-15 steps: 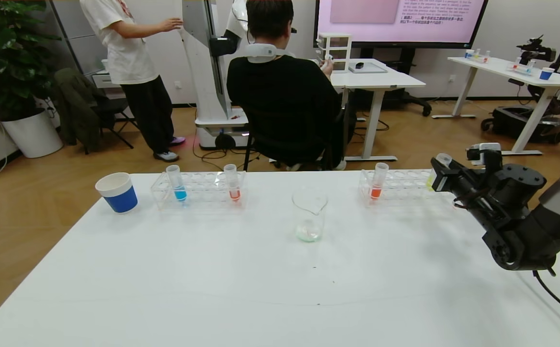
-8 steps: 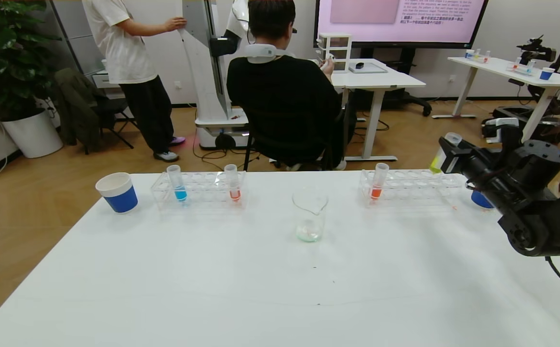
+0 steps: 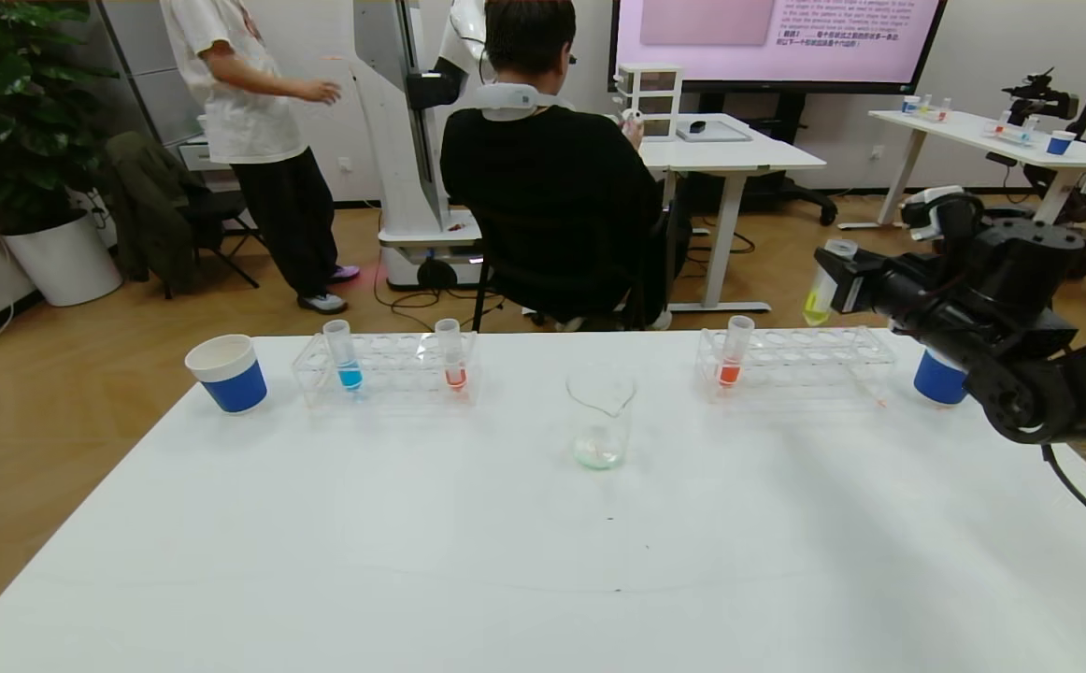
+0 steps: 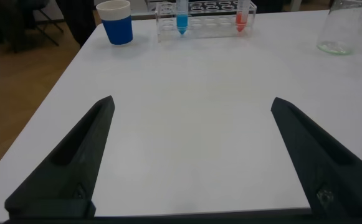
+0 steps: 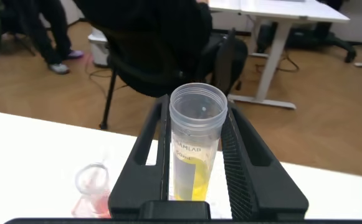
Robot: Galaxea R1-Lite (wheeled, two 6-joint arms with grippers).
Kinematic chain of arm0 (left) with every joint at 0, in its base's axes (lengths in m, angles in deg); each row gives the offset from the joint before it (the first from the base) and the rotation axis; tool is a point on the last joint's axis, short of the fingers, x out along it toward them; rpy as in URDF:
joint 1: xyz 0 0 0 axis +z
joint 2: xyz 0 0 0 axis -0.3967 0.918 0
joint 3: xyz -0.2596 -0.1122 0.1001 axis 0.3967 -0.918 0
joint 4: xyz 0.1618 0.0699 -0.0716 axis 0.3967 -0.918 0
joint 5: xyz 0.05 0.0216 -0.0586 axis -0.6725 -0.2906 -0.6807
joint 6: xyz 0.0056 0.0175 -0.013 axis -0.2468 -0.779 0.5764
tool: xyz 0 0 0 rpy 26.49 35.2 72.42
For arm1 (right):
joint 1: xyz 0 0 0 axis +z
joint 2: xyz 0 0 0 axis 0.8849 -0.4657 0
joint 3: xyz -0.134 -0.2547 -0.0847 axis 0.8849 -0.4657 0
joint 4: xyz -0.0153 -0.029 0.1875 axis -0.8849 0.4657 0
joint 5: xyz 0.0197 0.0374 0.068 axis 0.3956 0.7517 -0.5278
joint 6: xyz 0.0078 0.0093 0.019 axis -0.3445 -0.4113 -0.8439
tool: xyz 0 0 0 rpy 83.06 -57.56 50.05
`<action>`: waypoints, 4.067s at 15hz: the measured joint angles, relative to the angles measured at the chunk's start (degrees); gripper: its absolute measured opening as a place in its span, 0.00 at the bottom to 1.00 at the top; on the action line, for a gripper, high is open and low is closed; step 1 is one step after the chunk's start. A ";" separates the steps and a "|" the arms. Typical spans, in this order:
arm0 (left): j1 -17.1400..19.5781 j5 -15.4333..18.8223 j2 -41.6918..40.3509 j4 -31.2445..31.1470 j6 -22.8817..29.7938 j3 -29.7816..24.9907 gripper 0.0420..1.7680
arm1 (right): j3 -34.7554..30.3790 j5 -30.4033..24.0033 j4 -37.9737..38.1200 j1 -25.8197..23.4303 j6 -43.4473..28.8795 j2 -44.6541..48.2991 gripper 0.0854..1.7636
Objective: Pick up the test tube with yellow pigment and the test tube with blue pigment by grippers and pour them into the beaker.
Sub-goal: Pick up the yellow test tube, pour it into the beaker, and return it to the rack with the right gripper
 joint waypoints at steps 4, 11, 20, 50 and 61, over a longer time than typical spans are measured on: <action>0.00 -0.05 0.00 0.00 0.00 0.00 0.99 | 7.79 -3.79 4.94 5.71 1.15 1.18 0.26; 0.00 0.00 0.00 0.02 0.00 0.00 0.99 | 11.93 -5.18 1.13 17.02 12.39 -1.33 0.26; 0.00 0.00 0.00 0.00 0.00 0.00 0.99 | -1.30 -19.92 -19.27 23.80 33.67 -6.51 0.26; 0.00 0.00 0.00 0.00 0.00 0.00 0.99 | 3.24 -42.30 -21.36 18.59 68.82 -14.34 0.26; 0.00 -0.02 0.00 0.00 0.00 0.00 0.99 | 7.00 -42.14 -21.31 17.73 75.12 -16.71 0.26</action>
